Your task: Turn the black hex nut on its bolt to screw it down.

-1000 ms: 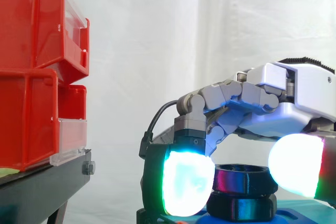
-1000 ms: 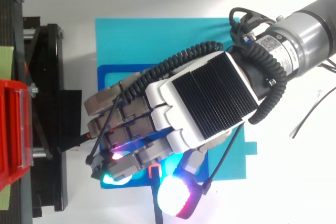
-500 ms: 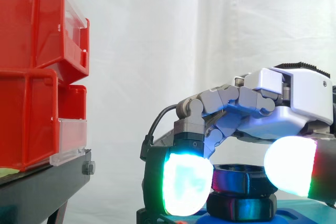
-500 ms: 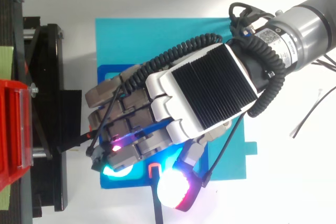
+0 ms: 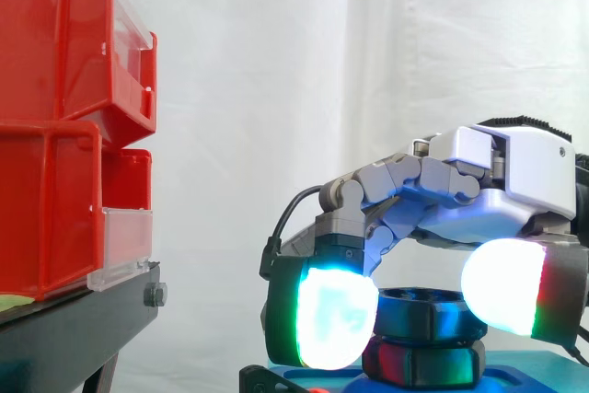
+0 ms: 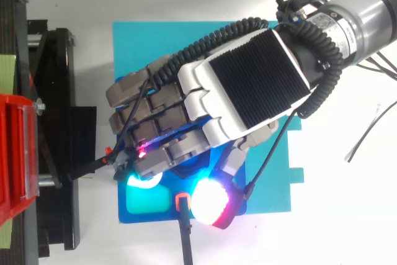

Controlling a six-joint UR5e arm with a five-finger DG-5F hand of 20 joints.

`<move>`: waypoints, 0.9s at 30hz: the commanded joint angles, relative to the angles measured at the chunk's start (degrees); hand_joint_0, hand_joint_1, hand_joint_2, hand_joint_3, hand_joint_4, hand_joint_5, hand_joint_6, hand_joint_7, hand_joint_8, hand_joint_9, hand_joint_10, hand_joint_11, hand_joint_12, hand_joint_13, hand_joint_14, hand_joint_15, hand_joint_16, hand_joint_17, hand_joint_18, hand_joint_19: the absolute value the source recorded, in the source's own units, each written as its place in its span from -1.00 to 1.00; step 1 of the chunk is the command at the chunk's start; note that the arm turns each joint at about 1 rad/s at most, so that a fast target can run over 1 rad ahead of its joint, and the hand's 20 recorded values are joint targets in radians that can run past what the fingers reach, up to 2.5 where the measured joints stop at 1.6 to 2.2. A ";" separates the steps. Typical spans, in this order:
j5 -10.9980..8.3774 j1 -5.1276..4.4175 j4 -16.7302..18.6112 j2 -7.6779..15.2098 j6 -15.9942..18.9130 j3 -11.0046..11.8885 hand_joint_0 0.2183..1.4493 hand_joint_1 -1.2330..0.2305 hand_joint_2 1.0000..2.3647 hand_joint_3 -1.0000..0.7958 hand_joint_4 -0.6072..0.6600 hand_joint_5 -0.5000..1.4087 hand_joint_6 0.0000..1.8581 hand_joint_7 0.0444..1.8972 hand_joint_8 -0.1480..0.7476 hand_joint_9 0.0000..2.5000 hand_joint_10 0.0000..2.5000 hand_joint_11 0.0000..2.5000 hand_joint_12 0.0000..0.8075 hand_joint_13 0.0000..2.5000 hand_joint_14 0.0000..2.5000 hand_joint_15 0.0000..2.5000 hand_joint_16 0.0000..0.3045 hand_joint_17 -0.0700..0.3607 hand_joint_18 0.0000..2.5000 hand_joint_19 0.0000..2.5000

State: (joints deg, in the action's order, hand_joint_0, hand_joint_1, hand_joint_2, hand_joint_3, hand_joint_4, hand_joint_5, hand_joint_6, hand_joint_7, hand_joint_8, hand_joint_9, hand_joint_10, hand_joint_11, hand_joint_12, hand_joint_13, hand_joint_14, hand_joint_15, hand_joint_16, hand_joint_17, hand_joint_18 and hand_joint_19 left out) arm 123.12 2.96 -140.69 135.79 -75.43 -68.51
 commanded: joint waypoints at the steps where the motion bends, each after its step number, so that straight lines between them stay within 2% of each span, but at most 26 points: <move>1: 0.63 0.47 0.15 0.00 0.02 0.04 -0.59 0.21 -1.00 -0.44 0.07 -0.61 -0.24 0.02 -0.24 -0.35 -0.99 -0.71 -0.39 -0.43 -0.99 -0.72 -0.80 -0.36 -0.63 -0.74; 6: 1.60 1.35 0.76 0.00 0.02 -0.05 -0.62 0.27 -1.00 -0.44 0.10 -0.61 -0.24 -0.01 -0.24 -0.37 -0.99 -0.71 -0.37 -0.44 -0.99 -0.73 -0.79 -0.34 -0.63 -0.74; 19: 2.56 2.22 1.11 0.00 0.02 -0.05 -0.66 0.33 -1.00 -0.44 0.14 -0.59 -0.36 0.13 -0.21 -0.38 -0.99 -0.72 -0.34 -0.46 -0.99 -0.74 -0.77 -0.31 -0.64 -0.74; 27: 3.62 3.02 1.20 0.00 0.02 -0.05 -0.66 0.33 -1.00 -0.44 0.14 -0.59 -0.37 0.14 -0.21 -0.38 -0.99 -0.72 -0.34 -0.46 -0.99 -0.74 -0.77 -0.31 -0.65 -0.74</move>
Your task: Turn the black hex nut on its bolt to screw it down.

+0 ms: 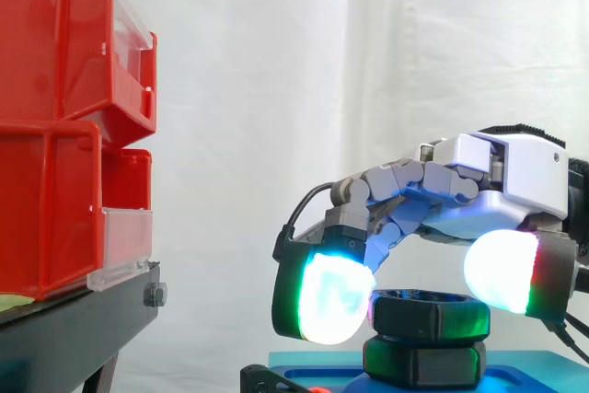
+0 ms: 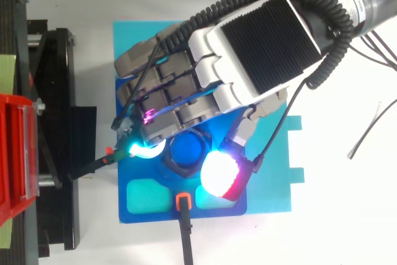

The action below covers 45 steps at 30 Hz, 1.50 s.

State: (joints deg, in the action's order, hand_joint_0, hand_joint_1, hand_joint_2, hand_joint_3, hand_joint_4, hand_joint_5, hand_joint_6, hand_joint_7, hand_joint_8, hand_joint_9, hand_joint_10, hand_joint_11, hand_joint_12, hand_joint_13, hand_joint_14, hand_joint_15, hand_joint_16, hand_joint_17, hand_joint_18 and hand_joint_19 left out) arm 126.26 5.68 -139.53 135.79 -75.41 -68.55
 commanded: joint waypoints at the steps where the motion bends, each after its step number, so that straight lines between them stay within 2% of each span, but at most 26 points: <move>1: 0.57 0.39 0.05 0.00 0.00 0.08 -0.66 0.32 -1.00 -0.44 0.15 -0.59 -0.37 0.15 -0.22 -0.38 -0.99 -0.72 -0.34 -0.46 -0.99 -0.74 -0.77 -0.31 -0.65 -0.75; 13: 2.42 2.15 0.75 0.00 0.00 -0.01 -0.66 0.33 -1.00 -0.44 0.14 -0.59 -0.38 0.16 -0.22 -0.38 -0.99 -0.72 -0.34 -0.46 -0.99 -0.74 -0.77 -0.31 -0.65 -0.74; 22: 3.03 3.29 0.75 0.00 0.09 -0.01 -0.66 0.33 -1.00 -0.44 0.13 -0.59 -0.38 0.17 -0.22 -0.38 -0.99 -0.72 -0.35 -0.46 -0.99 -0.74 -0.77 -0.31 -0.65 -0.74; 30: 3.38 3.46 1.90 0.00 0.97 0.52 -0.65 0.33 -1.00 -0.44 0.14 -0.59 -0.39 0.18 -0.22 -0.38 -0.99 -0.72 -0.34 -0.46 -0.99 -0.73 -0.77 -0.31 -0.65 -0.75; 33: 3.91 2.94 2.42 0.00 2.46 1.75 -0.65 0.33 -1.00 -0.44 0.14 -0.59 -0.39 0.19 -0.22 -0.38 -0.99 -0.72 -0.34 -0.46 -0.99 -0.73 -0.77 -0.31 -0.65 -0.74; 40: 3.38 1.53 2.42 0.00 2.46 1.92 -0.65 0.32 -1.00 -0.44 0.14 -0.58 -0.41 0.21 -0.21 -0.38 -0.99 -0.71 -0.34 -0.45 -0.99 -0.73 -0.77 -0.31 -0.64 -0.73; 42: 2.68 0.74 2.25 0.00 2.02 1.92 -0.65 0.32 -1.00 -0.44 0.15 -0.58 -0.42 0.22 -0.21 -0.38 -0.99 -0.72 -0.34 -0.45 -0.99 -0.73 -0.77 -0.31 -0.64 -0.73; 45: 0.57 -0.58 2.16 0.00 1.49 1.92 -0.64 0.32 -1.00 -0.44 0.14 -0.58 -0.42 0.23 -0.22 -0.38 -0.99 -0.72 -0.34 -0.45 -0.99 -0.72 -0.77 -0.31 -0.64 -0.73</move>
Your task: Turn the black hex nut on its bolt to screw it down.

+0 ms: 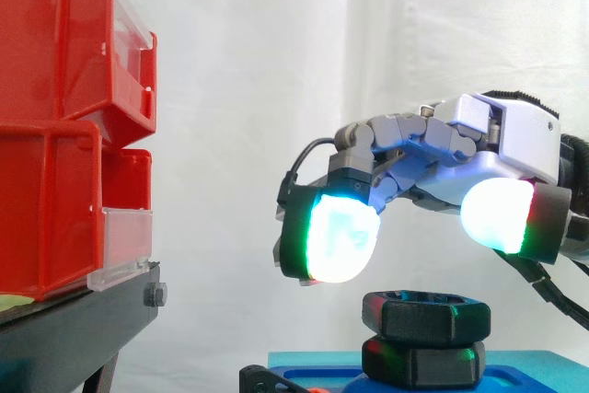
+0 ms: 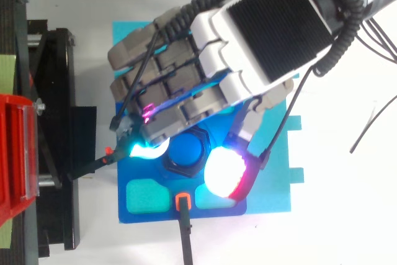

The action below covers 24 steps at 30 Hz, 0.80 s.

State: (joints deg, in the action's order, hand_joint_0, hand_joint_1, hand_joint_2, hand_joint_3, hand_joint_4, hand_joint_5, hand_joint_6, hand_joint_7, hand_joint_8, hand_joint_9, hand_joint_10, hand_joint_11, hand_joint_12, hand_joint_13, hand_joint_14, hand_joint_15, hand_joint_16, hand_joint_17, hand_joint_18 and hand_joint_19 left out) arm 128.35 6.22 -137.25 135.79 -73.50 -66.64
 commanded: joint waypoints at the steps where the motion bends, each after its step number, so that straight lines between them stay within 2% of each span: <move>1: -2.58 -1.73 -0.13 0.00 -0.42 0.02 -0.64 0.32 -1.00 -0.44 0.14 -0.58 -0.42 0.23 -0.22 -0.38 -0.99 -0.71 -0.34 -0.45 -0.99 -0.73 -0.77 -0.31 -0.64 -0.73; 5: -3.54 -2.44 -0.65 0.00 -0.59 0.02 -0.64 0.31 -1.00 -0.44 0.15 -0.58 -0.42 0.24 -0.22 -0.37 -0.99 -0.72 -0.34 -0.45 -0.99 -0.72 -0.77 -0.31 -0.64 -0.73; 9: -5.12 -3.67 -1.18 0.00 -1.56 -0.07 -0.63 0.31 -1.00 -0.44 0.14 -0.58 -0.42 0.24 -0.22 -0.37 -0.99 -0.71 -0.34 -0.45 -0.99 -0.72 -0.77 -0.31 -0.64 -0.73; 13: -5.56 -4.28 -1.53 0.00 -1.56 -0.15 -0.63 0.30 -1.00 -0.44 0.14 -0.58 -0.43 0.24 -0.22 -0.37 -0.99 -0.70 -0.35 -0.45 -0.99 -0.73 -0.78 -0.32 -0.64 -0.73; 18: -6.18 -4.72 -1.80 0.00 -1.65 -0.51 -0.63 0.30 -1.00 -0.44 0.10 -0.59 -0.41 0.24 -0.22 -0.37 -0.99 -0.72 -0.35 -0.45 -0.99 -0.73 -0.78 -0.32 -0.64 -0.74; 20: -6.44 -4.90 -1.97 0.00 -1.65 -0.77 -0.63 0.29 -1.00 -0.44 0.12 -0.60 -0.36 0.16 -0.22 -0.38 -0.99 -0.71 -0.35 -0.45 -0.99 -0.72 -0.78 -0.32 -0.64 -0.74; 24: -6.53 -4.99 -2.76 0.00 -2.09 -0.77 -0.63 0.29 -1.00 -0.44 0.09 -0.61 -0.34 0.12 -0.23 -0.38 -0.99 -0.71 -0.35 -0.45 -0.99 -0.73 -0.78 -0.33 -0.65 -0.74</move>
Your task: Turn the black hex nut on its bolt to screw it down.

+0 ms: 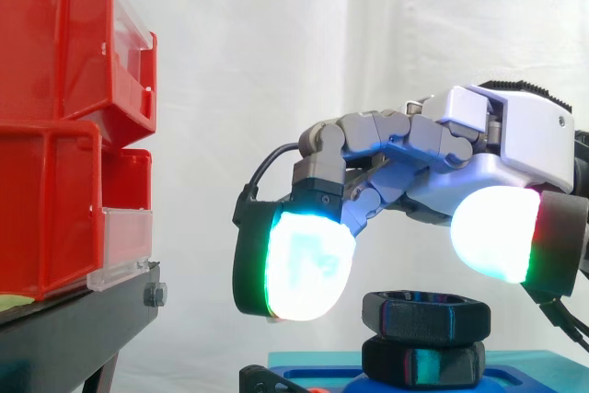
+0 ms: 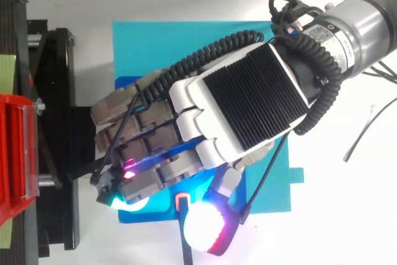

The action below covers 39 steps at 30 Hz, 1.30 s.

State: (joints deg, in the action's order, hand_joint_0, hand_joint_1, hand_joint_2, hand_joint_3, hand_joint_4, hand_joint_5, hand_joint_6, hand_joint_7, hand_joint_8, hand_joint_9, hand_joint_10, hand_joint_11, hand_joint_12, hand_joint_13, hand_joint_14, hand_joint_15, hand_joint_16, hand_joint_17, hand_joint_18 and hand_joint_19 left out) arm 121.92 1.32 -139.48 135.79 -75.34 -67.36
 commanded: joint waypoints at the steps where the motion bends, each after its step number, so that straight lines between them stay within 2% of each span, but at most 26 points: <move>1: -0.10 -0.09 -0.97 0.00 -0.34 -0.06 -0.62 0.29 -1.00 -0.44 0.09 -0.61 -0.34 0.11 -0.23 -0.38 -0.99 -0.71 -0.35 -0.45 -0.99 -0.73 -0.78 -0.33 -0.65 -0.74; 6: -0.10 0.00 -1.49 0.00 -0.86 -0.23 -0.62 0.29 -1.00 -0.44 0.10 -0.62 -0.31 0.07 -0.23 -0.38 -0.99 -0.72 -0.35 -0.45 -0.99 -0.73 -0.78 -0.33 -0.65 -0.74; 10: -0.10 0.00 -1.49 0.00 -1.39 -0.76 -0.62 0.28 -1.00 -0.44 0.09 -0.63 -0.23 -0.06 -0.22 -0.38 -0.99 -0.71 -0.36 -0.45 -0.99 -0.73 -0.79 -0.34 -0.65 -0.74; 15: 0.16 0.61 -1.49 0.00 -1.30 -0.76 -0.62 0.28 -1.00 -0.44 0.09 -0.64 -0.21 -0.07 -0.22 -0.38 -0.99 -0.72 -0.35 -0.45 -0.99 -0.73 -0.79 -0.34 -0.65 -0.74; 29: 1.04 1.40 -1.14 0.00 -1.30 -0.76 -0.62 0.28 -1.00 -0.44 0.10 -0.65 -0.16 -0.11 -0.22 -0.38 -0.99 -0.71 -0.36 -0.45 -0.99 -0.73 -0.79 -0.35 -0.65 -0.74; 33: 1.48 1.84 -1.14 0.00 -1.30 -0.76 -0.62 0.28 -1.00 -0.44 0.10 -0.65 -0.15 -0.12 -0.22 -0.39 -0.99 -0.71 -0.36 -0.45 -0.99 -0.73 -0.79 -0.35 -0.65 -0.74; 39: 2.62 2.99 -1.14 0.00 -1.30 -0.76 -0.62 0.28 -1.00 -0.44 0.10 -0.66 -0.15 -0.13 -0.22 -0.39 -0.99 -0.71 -0.36 -0.45 -0.99 -0.73 -0.79 -0.35 -0.66 -0.74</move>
State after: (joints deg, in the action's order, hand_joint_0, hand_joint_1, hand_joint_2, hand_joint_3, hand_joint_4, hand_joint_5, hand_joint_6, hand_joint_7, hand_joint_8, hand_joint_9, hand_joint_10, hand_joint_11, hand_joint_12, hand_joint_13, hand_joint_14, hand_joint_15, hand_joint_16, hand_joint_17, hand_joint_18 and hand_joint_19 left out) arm 123.90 3.80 -140.57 135.79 -76.64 -68.11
